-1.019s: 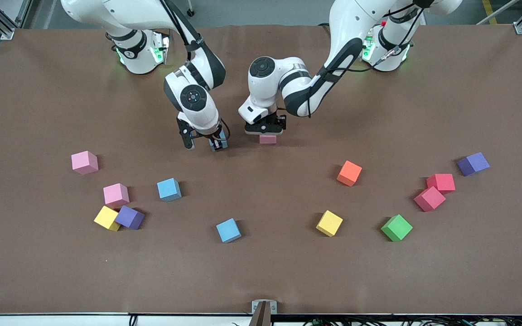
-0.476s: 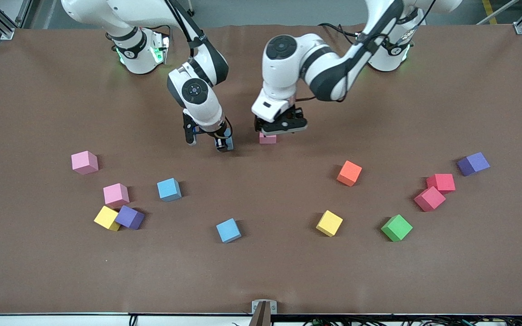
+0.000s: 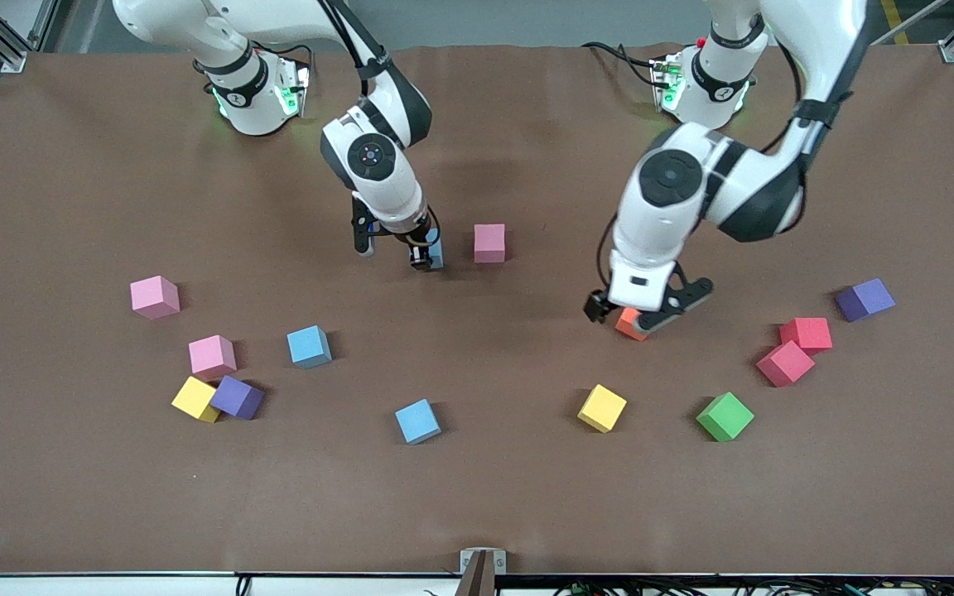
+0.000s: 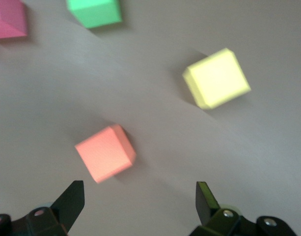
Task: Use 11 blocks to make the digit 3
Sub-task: 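Reach the left gripper to the orange cube and grasp it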
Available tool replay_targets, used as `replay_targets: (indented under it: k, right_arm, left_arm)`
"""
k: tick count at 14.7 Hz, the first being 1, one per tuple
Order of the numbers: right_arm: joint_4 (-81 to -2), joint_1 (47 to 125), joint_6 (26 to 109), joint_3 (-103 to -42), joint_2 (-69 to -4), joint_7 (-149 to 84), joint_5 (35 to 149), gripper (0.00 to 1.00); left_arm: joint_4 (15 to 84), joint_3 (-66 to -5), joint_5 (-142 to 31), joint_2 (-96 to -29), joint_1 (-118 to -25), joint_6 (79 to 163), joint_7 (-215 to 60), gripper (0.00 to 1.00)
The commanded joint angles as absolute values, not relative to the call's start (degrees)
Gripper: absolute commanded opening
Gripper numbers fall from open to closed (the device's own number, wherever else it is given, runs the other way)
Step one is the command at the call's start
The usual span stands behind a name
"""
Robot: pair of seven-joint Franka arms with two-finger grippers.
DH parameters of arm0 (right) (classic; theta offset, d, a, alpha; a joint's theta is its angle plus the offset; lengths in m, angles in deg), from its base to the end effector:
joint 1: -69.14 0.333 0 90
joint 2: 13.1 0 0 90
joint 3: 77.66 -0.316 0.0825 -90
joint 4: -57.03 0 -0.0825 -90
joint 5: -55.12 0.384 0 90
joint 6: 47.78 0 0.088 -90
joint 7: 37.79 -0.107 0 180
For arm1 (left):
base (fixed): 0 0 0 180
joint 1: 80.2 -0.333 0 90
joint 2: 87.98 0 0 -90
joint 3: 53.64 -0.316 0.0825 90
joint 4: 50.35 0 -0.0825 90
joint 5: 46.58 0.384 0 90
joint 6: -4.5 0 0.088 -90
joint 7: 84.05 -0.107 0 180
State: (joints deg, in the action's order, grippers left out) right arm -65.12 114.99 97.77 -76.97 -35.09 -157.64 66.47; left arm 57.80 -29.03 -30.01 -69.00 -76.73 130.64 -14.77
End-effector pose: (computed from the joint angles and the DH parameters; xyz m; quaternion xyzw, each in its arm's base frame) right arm 0.4086 0.4075 0.2273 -0.7424 0.6676 0.0526 0.0194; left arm 0.5615 -0.2714 0.3477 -0.9582 -0.2817 -0.0442 0.0247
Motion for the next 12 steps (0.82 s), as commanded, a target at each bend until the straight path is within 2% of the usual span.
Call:
replay_targets:
  k: [1,4,12]
  right_arm:
    - [-61.5,117.2,98.2,-76.6,-39.2,-159.5,67.9,0.24]
    - [-59.7,118.7,100.0,-76.6,-42.2,-162.3,67.8,0.24]
    - [-59.1,120.5,99.7,-76.6,-42.5,-164.5,67.8,0.26]
  left_arm:
    - [58.4,-28.5,-30.9,-67.2,-78.7,130.0,-10.9,1.0]
    - [58.7,-28.5,-30.9,-65.8,-78.8,130.2,-2.8,1.0]
    - [59.2,-28.8,-30.3,-60.4,-81.3,132.4,7.2,1.0]
